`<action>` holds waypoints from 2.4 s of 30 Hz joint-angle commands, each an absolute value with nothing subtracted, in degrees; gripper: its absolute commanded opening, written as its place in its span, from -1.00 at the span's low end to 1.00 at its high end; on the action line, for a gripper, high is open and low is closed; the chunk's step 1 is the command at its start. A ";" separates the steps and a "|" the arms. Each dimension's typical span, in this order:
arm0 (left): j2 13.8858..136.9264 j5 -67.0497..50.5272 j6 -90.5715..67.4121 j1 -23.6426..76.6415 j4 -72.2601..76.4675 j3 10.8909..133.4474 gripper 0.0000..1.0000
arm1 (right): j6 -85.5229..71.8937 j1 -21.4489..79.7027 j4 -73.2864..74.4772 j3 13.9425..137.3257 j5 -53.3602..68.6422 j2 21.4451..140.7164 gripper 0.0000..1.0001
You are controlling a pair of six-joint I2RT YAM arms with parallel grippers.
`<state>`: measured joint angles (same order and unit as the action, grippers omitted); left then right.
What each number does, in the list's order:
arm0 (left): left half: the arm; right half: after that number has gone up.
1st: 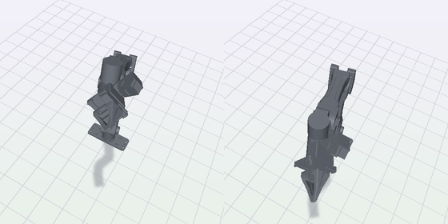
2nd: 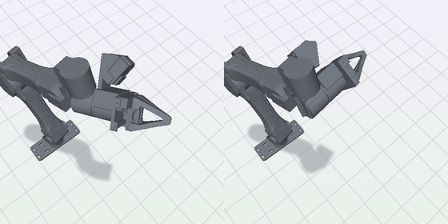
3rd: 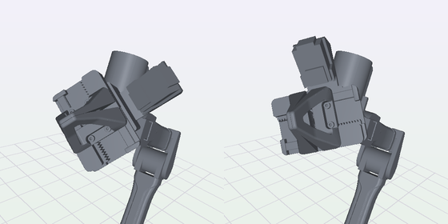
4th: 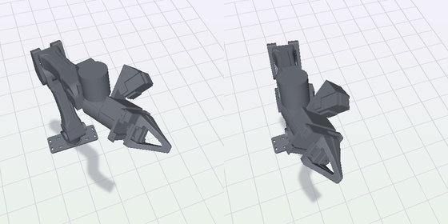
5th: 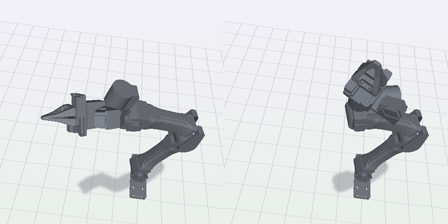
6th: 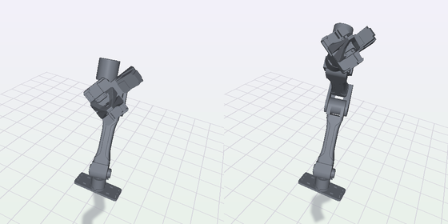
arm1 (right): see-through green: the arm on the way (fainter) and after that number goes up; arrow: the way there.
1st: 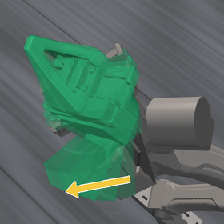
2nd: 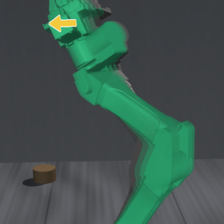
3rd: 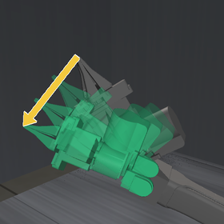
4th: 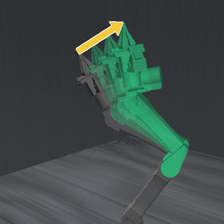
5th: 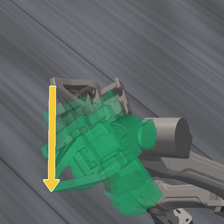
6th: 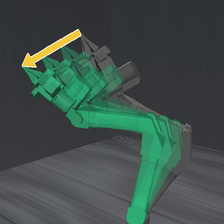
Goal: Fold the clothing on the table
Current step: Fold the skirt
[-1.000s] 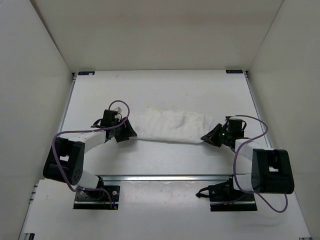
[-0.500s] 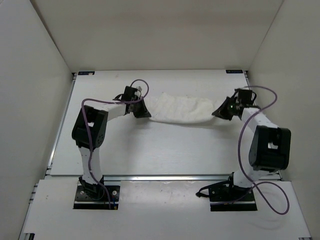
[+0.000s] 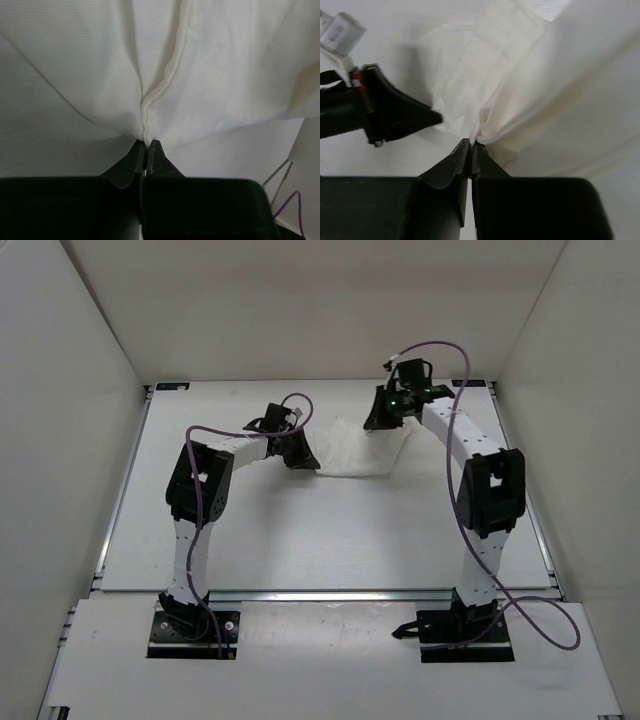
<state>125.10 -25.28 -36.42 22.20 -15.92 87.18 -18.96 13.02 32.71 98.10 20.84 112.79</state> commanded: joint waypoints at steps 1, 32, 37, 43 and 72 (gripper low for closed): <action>123.75 -29.43 -38.93 23.99 -11.97 83.86 -1.00 | -16.79 17.47 37.34 106.67 20.93 116.87 -1.00; 117.08 -32.78 -45.88 21.01 -0.79 71.02 -0.38 | -22.59 23.91 21.11 88.00 34.01 102.23 -0.18; 113.38 -32.69 -46.58 20.12 1.22 66.54 -0.17 | -28.02 16.44 13.46 77.98 40.85 96.42 -0.18; 108.37 -34.54 -48.96 18.63 6.49 58.55 -0.03 | -39.61 9.68 -9.98 66.01 53.06 99.91 -0.78; 80.78 -35.52 -34.20 12.74 -10.18 47.20 0.98 | -21.01 17.06 21.89 75.96 25.41 92.39 -0.83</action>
<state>85.56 -35.55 -40.10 12.80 -4.91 47.88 -24.18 18.76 23.86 78.89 29.95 102.26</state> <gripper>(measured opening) 0.987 0.080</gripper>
